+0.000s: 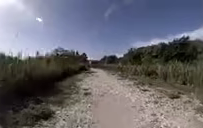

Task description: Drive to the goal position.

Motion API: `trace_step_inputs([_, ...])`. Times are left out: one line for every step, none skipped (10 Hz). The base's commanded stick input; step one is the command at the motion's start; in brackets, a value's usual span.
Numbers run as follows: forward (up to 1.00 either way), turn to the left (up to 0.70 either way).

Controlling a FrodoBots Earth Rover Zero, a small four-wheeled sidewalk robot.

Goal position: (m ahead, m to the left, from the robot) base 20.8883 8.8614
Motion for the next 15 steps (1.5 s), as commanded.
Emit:
trace_step_inputs([0.7, 0.0])
trace_step_inputs([0.7, 0.0])
trace_step_inputs([0.7, 0.0])
trace_step_inputs([0.7, 0.0])
trace_step_inputs([0.7, 0.0])
trace_step_inputs([0.7, 0.0])
trace_step_inputs([0.7, 0.0])
trace_step_inputs([0.7, 0.0])
trace_step_inputs([0.7, 0.0])
trace_step_inputs([0.7, 0.0])
trace_step_inputs([0.7, 0.0])
trace_step_inputs([0.7, 0.0])
trace_step_inputs([0.7, 0.0])
trace_step_inputs([0.7, 0.0])
trace_step_inputs([0.7, 0.0])
